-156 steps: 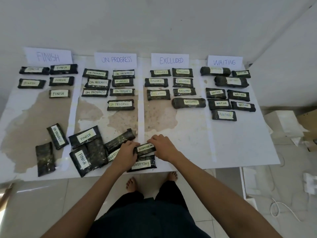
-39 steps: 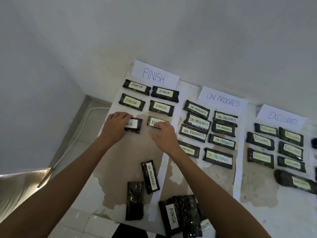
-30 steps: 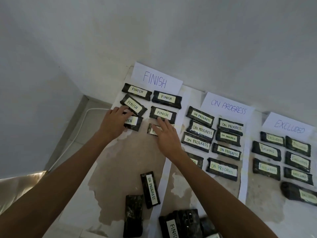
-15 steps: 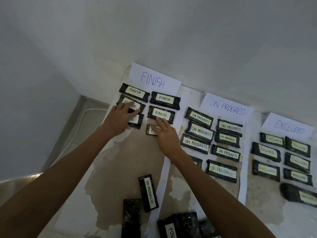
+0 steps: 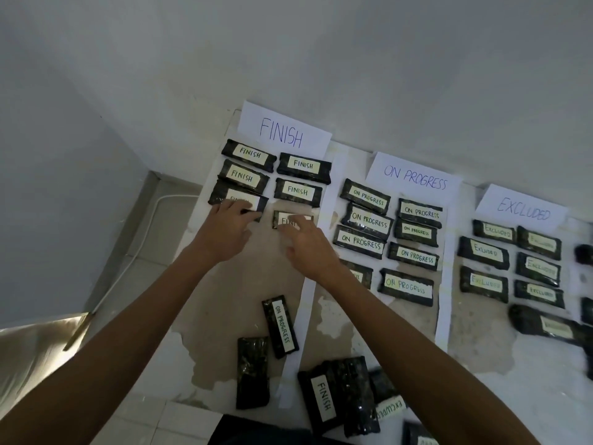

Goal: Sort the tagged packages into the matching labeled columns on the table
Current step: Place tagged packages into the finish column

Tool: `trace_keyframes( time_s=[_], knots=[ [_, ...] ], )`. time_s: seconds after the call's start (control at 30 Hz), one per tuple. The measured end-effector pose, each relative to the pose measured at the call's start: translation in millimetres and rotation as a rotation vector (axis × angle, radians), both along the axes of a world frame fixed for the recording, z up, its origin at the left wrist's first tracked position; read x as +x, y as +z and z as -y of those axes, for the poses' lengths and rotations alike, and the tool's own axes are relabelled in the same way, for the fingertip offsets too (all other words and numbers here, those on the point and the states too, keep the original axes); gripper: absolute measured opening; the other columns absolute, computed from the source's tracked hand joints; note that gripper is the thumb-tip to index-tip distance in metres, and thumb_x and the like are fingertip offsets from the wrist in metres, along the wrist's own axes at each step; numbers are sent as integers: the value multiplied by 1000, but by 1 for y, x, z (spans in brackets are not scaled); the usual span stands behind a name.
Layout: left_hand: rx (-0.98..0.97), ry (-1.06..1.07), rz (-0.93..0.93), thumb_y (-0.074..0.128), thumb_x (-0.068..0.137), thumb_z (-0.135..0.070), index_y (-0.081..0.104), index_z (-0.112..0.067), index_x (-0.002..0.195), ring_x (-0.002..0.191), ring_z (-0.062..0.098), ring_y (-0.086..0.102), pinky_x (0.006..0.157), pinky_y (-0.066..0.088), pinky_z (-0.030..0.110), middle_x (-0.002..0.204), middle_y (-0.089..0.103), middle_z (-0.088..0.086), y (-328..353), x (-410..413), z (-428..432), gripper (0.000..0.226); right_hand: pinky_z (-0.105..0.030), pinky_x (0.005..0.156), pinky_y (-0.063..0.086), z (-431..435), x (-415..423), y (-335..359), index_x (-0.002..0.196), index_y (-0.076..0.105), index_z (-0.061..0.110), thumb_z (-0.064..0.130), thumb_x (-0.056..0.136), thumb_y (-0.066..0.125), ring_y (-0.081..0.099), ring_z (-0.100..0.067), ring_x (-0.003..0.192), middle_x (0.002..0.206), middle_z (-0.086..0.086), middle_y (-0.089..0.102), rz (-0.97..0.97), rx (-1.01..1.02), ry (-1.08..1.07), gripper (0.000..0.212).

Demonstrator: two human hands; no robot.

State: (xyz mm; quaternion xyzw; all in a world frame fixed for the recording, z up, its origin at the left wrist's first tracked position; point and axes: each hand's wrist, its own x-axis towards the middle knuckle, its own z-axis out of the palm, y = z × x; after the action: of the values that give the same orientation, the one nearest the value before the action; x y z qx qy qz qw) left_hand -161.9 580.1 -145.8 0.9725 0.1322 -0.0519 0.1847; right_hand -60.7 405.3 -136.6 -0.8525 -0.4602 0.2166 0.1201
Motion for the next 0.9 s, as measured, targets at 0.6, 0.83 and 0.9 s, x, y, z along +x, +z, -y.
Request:
trace_keyframes(
  time_s=[0.6,0.83,0.9],
  knots=[
    [-357,150,-133,61,81,-14,57,-16,124,109,31,52,94,43,41,121,56,8,-4,-109,110,43,-43,84,46,71,-136,-10,130,35,7,19,85,62,46,-34,109,129,-17,39,-63,-300,-154,54],
    [-352,136,-12,59,83,-9,52,-11,129,112,30,50,97,40,37,125,54,11,7,-95,135,46,-43,83,45,96,-113,-7,124,44,9,16,84,58,48,-33,106,121,-14,47,94,-276,-182,43],
    [-369,128,-25,57,84,-10,49,-14,132,115,28,48,98,41,38,128,52,9,8,-88,140,48,-43,84,43,108,-96,-4,123,45,9,12,85,56,48,-32,106,121,-13,47,137,-273,-202,40]
  ],
)
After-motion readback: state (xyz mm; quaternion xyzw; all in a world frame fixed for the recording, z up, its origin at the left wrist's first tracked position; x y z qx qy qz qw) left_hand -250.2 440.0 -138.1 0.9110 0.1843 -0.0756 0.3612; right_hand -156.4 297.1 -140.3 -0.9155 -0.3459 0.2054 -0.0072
